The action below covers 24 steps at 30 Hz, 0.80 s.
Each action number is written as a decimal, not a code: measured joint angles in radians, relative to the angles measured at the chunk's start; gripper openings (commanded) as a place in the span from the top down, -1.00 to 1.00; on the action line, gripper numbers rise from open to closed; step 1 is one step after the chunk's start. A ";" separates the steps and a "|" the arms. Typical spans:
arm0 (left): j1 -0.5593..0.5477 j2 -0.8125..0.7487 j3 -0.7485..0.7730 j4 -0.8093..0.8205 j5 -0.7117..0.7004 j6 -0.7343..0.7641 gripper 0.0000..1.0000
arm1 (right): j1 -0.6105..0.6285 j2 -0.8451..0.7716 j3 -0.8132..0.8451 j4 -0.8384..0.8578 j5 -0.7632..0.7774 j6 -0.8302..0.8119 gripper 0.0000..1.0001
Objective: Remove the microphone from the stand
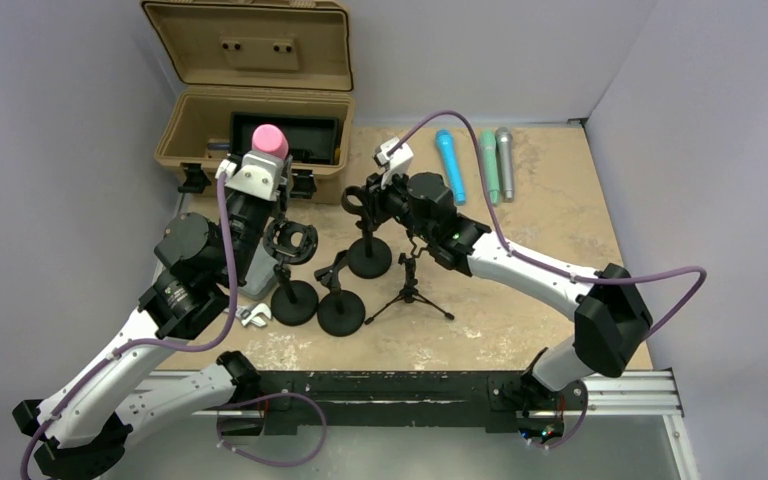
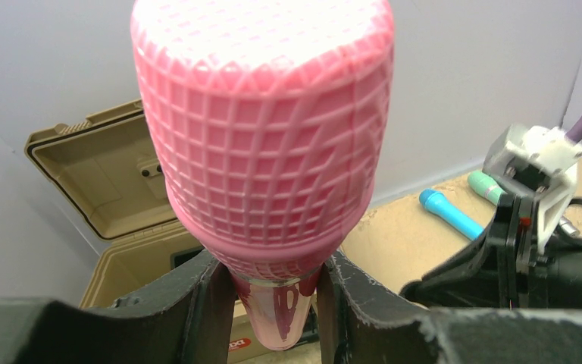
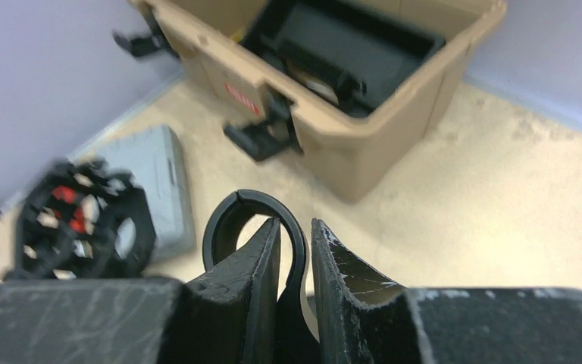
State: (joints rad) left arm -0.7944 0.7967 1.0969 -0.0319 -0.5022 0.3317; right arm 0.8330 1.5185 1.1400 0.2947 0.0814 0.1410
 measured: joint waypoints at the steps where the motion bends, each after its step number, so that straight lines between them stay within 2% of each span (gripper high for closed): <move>1: 0.000 0.000 0.000 0.000 0.000 0.000 1.00 | 0.000 0.000 -0.006 -0.013 0.003 -0.002 0.58; 7: 0.000 0.000 0.000 0.000 0.000 -0.003 1.00 | 0.000 0.013 -0.026 -0.034 0.006 0.000 0.58; 10: 0.000 0.000 0.000 0.000 0.000 -0.006 1.00 | 0.000 0.020 -0.013 -0.044 0.006 0.000 0.49; 13: 0.000 0.000 0.000 0.000 0.002 -0.009 1.00 | 0.000 0.015 0.001 -0.073 0.004 -0.001 0.27; 17: 0.000 0.003 0.001 -0.023 0.042 -0.055 1.00 | 0.000 -0.006 0.020 -0.136 -0.020 -0.003 -0.13; 20: 0.000 0.020 0.014 -0.072 0.133 -0.117 1.00 | 0.005 -0.033 0.045 -0.206 -0.056 -0.004 -0.35; 24: 0.000 0.047 0.029 -0.111 0.300 -0.199 1.00 | 0.006 -0.098 0.061 -0.248 -0.114 -0.005 -0.52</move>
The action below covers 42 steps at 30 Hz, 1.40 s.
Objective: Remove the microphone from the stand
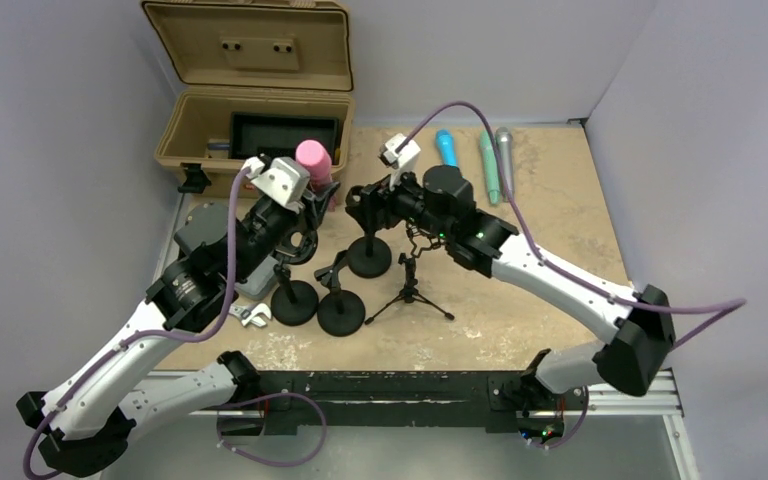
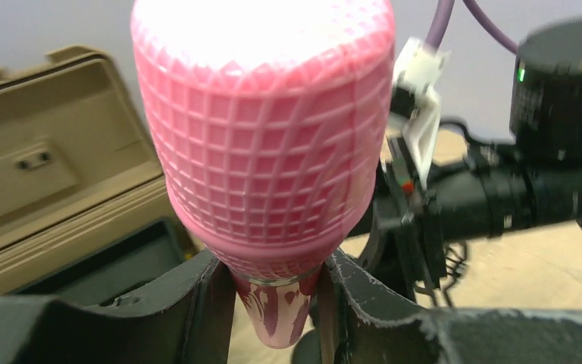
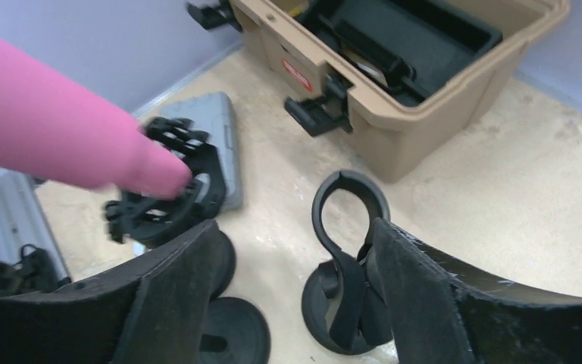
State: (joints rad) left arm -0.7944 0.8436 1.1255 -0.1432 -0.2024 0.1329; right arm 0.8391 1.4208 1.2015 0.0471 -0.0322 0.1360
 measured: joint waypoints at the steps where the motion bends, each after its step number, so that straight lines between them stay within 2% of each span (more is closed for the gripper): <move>1: 0.000 0.001 0.000 -0.008 0.035 -0.016 1.00 | 0.000 -0.023 0.000 -0.003 -0.014 -0.002 -0.54; 4: 0.000 0.000 0.000 -0.012 0.150 -0.056 1.00 | 0.000 -0.145 -0.034 0.023 -0.094 -0.038 -0.56; 10: 0.000 -0.001 0.000 0.002 0.399 -0.142 1.00 | 0.003 -0.388 -0.179 0.138 -0.366 -0.123 -0.57; 14: 0.000 0.005 0.000 0.032 0.533 -0.202 1.00 | 0.005 -0.420 -0.231 0.221 -0.492 -0.135 -0.52; 17: 0.000 0.020 0.000 0.068 0.615 -0.247 1.00 | 0.005 -0.395 -0.249 0.264 -0.542 -0.122 -0.39; 21: 0.000 0.033 0.000 0.094 0.669 -0.278 1.00 | 0.005 -0.345 -0.250 0.286 -0.566 -0.104 0.07; 23: 0.000 0.034 0.000 0.101 0.679 -0.280 1.00 | 0.005 -0.335 -0.259 0.297 -0.566 -0.085 0.47; 25: 0.002 0.037 0.000 0.108 0.677 -0.281 1.00 | 0.007 -0.338 -0.268 0.317 -0.575 -0.076 1.00; 26: 0.002 0.039 0.000 0.112 0.680 -0.301 0.89 | 0.011 -0.343 -0.276 0.329 -0.581 -0.074 1.00; 27: 0.002 0.039 0.000 0.116 0.681 -0.307 0.66 | 0.013 -0.349 -0.283 0.336 -0.580 -0.071 1.00; 29: 0.000 0.041 0.001 0.121 0.681 -0.303 0.05 | 0.014 -0.360 -0.291 0.341 -0.562 -0.066 1.00; 30: 0.000 0.042 0.001 0.121 0.676 -0.301 -0.38 | 0.016 -0.364 -0.294 0.341 -0.547 -0.065 1.00; 31: 0.000 0.042 0.002 0.116 0.665 -0.291 -0.69 | 0.018 -0.366 -0.295 0.340 -0.532 -0.062 1.00; 32: 0.000 0.040 0.002 0.110 0.658 -0.276 -0.85 | 0.019 -0.370 -0.296 0.337 -0.500 -0.056 1.00; 34: -0.002 0.031 0.002 0.092 0.605 -0.257 -0.96 | 0.016 -0.383 -0.297 0.334 -0.422 -0.045 1.00; 37: -0.006 0.011 0.002 0.075 0.503 -0.232 -0.97 | 0.010 -0.416 -0.304 0.324 -0.290 -0.029 1.00; 42: -0.007 -0.026 0.002 0.043 0.200 -0.199 -0.96 | 0.012 -0.501 -0.327 0.308 0.066 -0.004 1.00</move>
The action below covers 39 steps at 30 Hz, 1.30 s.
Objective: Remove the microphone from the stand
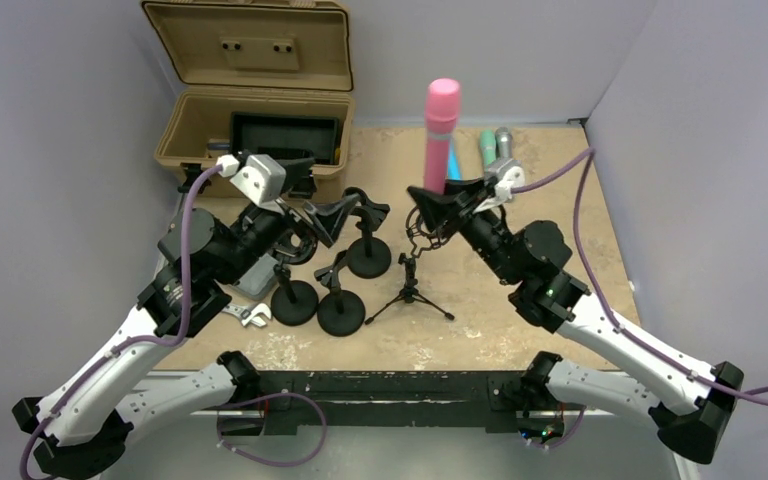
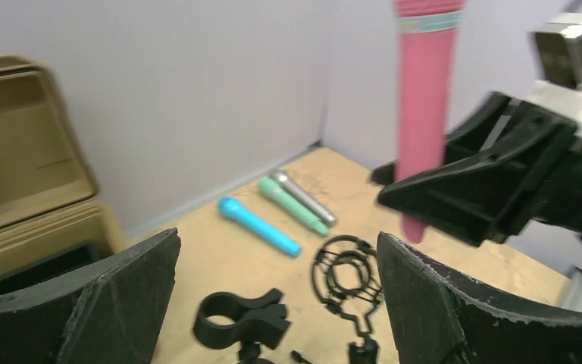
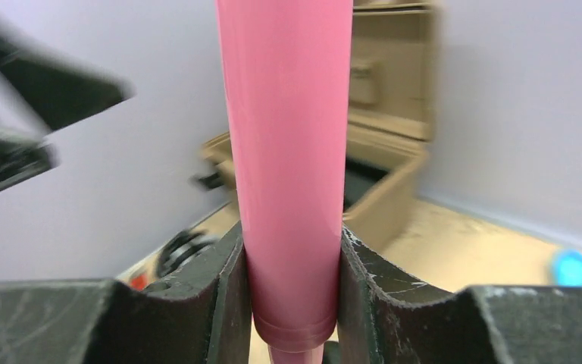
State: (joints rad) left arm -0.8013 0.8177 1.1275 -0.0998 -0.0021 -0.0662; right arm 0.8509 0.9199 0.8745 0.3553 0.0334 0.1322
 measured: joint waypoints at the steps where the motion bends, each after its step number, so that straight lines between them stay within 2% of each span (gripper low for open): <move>1: 0.000 -0.003 0.000 -0.002 -0.044 0.003 -0.96 | 0.000 -0.009 0.000 -0.003 0.095 0.007 1.00; 4: 0.000 -0.010 0.000 -0.011 -0.163 0.010 -0.94 | -0.013 -0.016 0.000 -0.022 0.405 0.034 1.00; 6: 0.000 -0.013 0.000 -0.018 -0.197 0.011 -0.94 | -0.055 -0.002 0.000 -0.060 0.558 0.060 1.00; 9: 0.000 -0.013 0.000 -0.023 -0.227 0.011 -0.93 | -0.212 0.044 0.000 -0.132 0.632 0.113 1.00; 13: 0.000 -0.013 0.000 -0.024 -0.241 0.011 -0.92 | -0.418 0.176 0.005 -0.168 0.582 0.143 1.00; 17: 0.000 -0.011 0.000 -0.026 -0.245 0.011 -0.92 | -0.513 0.427 0.071 -0.213 0.440 0.136 1.00; 21: 0.000 -0.005 0.000 -0.028 -0.246 0.011 -0.91 | -0.547 0.718 0.215 -0.299 0.335 0.106 1.00; 24: 0.000 0.002 0.000 -0.030 -0.246 0.011 -0.91 | -0.558 0.870 0.301 -0.348 0.278 0.071 1.00; 32: 0.000 0.012 0.000 -0.038 -0.246 0.011 -0.91 | -0.595 1.121 0.580 -0.462 0.199 -0.043 0.98; 39: 0.000 0.015 0.000 -0.038 -0.246 0.011 -0.91 | -0.647 1.238 0.766 -0.532 0.177 -0.100 0.90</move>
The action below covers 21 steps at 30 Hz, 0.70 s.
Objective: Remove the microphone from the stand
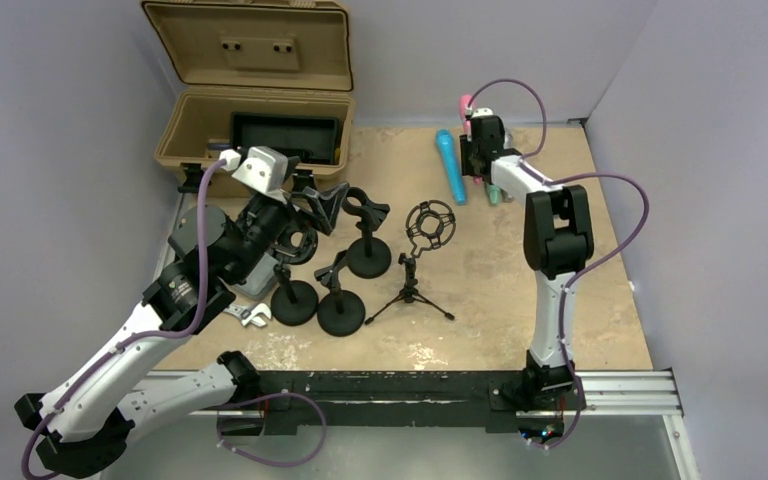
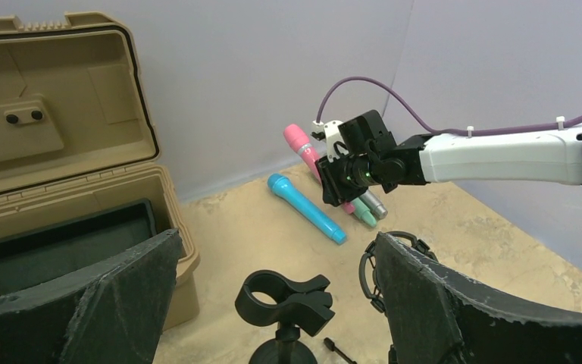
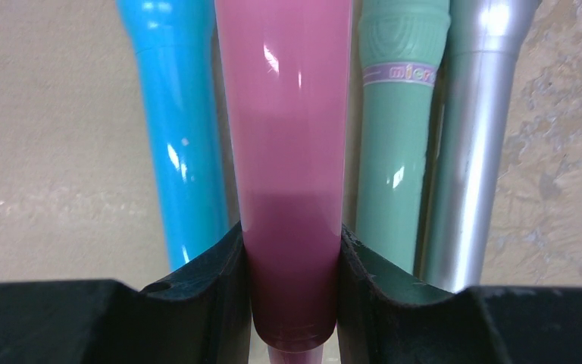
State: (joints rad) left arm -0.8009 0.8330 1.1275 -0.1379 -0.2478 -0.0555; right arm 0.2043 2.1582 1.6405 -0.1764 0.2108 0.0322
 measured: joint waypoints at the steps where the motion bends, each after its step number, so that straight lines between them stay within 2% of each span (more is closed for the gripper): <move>1: 0.000 0.000 0.000 0.000 0.000 0.000 -0.91 | -0.005 0.011 0.015 -0.003 -0.003 -0.007 0.88; 7: 0.000 0.003 0.000 -0.001 0.001 0.000 -0.91 | -0.029 0.075 0.100 -0.038 -0.050 -0.053 0.77; 12: 0.000 0.013 0.000 -0.002 0.001 0.000 -0.91 | -0.029 0.120 0.111 -0.051 -0.069 -0.060 0.75; 21: 0.000 0.016 0.000 -0.006 0.001 0.000 -0.91 | -0.030 0.135 0.117 -0.055 -0.073 -0.059 0.46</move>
State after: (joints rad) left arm -0.8009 0.8490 1.1275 -0.1444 -0.2470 -0.0559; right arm 0.1745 2.2929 1.7576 -0.2310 0.1379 -0.0265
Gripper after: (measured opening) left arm 0.957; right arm 0.340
